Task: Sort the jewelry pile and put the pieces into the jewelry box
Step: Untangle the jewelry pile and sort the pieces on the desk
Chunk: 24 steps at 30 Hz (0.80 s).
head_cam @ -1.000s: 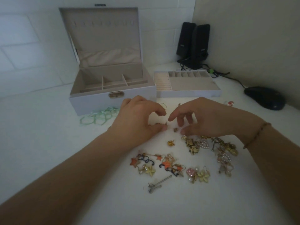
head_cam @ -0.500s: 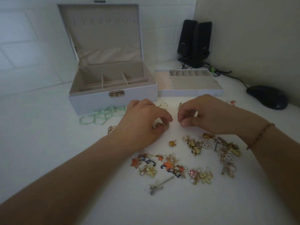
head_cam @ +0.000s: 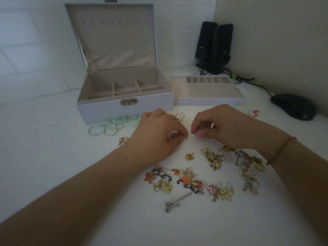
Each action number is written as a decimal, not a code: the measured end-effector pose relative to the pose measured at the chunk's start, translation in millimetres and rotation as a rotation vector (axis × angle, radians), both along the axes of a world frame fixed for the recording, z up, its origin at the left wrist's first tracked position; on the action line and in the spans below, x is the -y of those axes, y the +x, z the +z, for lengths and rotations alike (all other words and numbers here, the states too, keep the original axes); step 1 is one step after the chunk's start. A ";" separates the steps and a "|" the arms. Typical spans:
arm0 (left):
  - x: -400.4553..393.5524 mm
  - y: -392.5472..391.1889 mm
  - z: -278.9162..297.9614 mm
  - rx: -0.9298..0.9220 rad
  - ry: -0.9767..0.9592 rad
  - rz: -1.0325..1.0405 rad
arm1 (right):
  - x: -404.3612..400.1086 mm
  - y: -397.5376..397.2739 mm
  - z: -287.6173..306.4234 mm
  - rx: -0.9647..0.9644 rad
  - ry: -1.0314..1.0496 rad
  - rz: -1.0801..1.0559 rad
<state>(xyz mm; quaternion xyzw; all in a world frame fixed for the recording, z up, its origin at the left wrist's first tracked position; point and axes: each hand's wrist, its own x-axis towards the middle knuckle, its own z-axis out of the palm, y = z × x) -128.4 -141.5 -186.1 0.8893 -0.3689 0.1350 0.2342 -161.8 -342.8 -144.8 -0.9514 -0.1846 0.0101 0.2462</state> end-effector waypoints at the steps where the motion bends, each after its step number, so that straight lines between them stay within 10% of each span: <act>1: 0.2 -0.1 0.2 0.004 0.014 0.002 | -0.2 0.0 -1.0 0.009 -0.016 0.009; 24: 3.6 -5.3 2.3 0.041 0.027 0.065 | -6.2 -0.1 -5.4 0.144 -0.101 0.058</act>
